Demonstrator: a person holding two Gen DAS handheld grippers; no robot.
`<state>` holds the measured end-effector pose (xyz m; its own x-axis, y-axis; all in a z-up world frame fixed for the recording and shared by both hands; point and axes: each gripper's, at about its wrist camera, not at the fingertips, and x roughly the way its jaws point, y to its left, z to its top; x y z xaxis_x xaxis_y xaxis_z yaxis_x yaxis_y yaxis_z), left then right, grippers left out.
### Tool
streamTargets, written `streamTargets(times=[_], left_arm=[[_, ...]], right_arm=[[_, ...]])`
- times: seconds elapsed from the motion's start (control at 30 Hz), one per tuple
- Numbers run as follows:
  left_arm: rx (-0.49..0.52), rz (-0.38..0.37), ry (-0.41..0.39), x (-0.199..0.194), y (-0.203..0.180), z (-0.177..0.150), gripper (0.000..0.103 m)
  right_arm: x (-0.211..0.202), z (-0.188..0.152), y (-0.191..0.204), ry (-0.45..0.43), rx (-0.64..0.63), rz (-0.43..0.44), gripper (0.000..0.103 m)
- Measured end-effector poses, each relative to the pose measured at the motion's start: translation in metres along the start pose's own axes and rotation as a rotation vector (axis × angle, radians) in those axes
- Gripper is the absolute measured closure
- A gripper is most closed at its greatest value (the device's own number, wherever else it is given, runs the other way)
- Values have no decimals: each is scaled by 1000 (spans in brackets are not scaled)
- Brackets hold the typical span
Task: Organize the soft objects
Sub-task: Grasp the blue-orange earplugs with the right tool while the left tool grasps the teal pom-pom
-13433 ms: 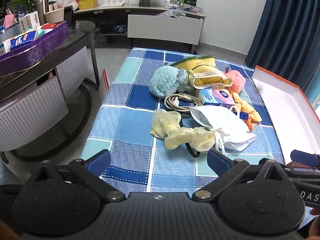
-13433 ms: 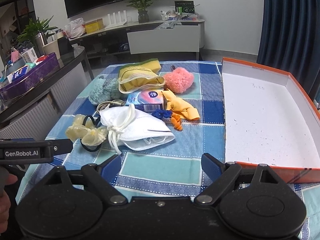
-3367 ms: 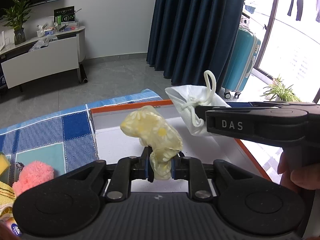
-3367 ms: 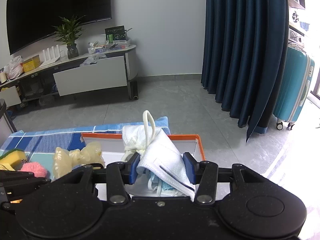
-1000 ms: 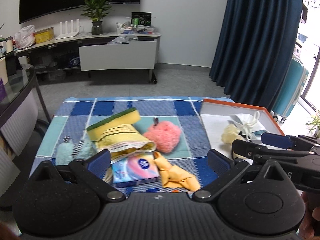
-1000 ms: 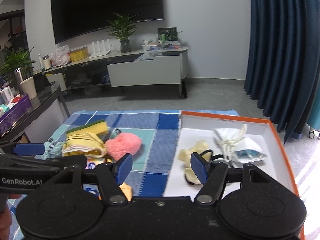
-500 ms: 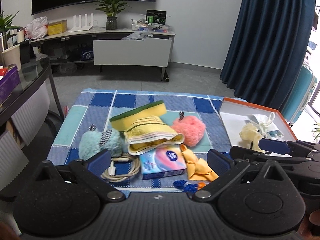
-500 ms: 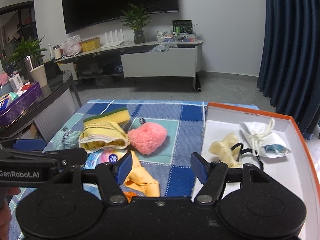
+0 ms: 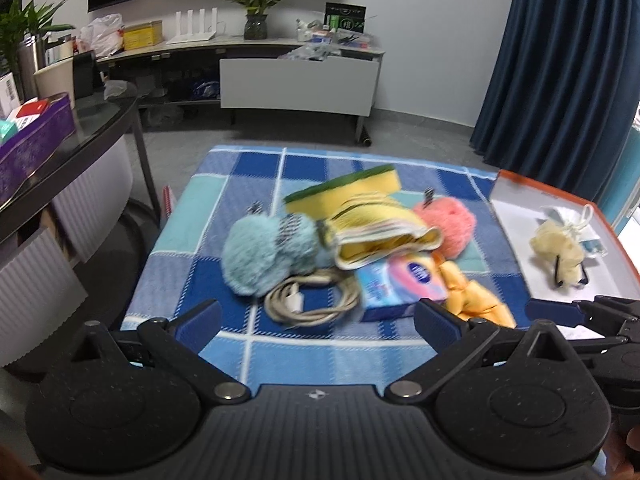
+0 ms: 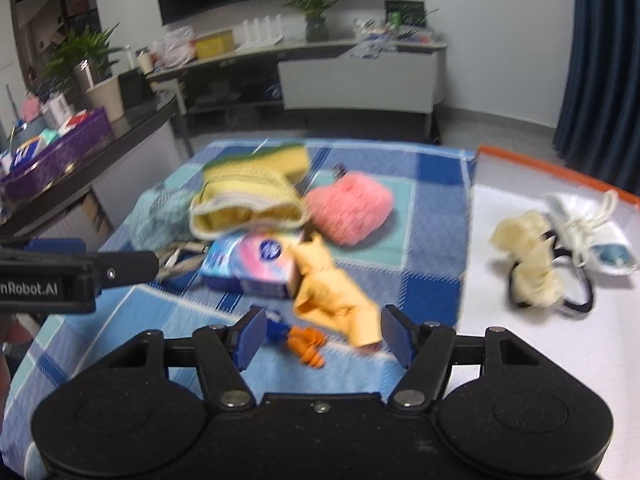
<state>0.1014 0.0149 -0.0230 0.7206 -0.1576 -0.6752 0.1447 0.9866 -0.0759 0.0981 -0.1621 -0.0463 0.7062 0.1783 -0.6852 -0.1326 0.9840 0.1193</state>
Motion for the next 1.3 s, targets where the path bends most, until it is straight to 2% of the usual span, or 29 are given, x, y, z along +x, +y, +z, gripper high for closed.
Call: streamTargets(times=[0.07,0.23,0.4,0.47,0.5,0.53,0.57,0.73,0.87,1.03,1.1,1.23,1.3], left_arm=[[-2,7,7,1,5,-2,0],[-11,12,21,4,15,-7,0],[-14,10,25,8,19,-9,0],[-19,10,25,10,21,-10,0],[-26,6,25,10,22,-10,0],[-30,3,23,10,23,-9,0],[-32,2,18,10,24,-10,0],[-49,-24,-7,11,26,-7,0],[12,-47,-4,19,18,-7,0],[98,10,-58,25,15,-3,0],[69,26,-72,29,24,6,0],[-16,-11,-72,41,40,22,0],[-17,-13,-57,52,39,26,0]], right_arm=[[7,-3,5,18,-17,19,31],[23,-6,17,50,-74,30,35],[33,-5,28,43,-131,12,41],[35,-3,27,31,-140,2,58],[35,-2,27,21,-149,-14,76],[35,-2,27,18,-153,-24,88],[34,-2,25,16,-149,-16,90],[25,-2,21,-17,-116,22,90],[17,0,17,-30,-90,49,90],[5,3,9,-60,-57,55,90],[3,5,8,-67,-55,58,90],[1,6,7,-75,-52,62,90],[1,8,6,-78,-42,68,90]])
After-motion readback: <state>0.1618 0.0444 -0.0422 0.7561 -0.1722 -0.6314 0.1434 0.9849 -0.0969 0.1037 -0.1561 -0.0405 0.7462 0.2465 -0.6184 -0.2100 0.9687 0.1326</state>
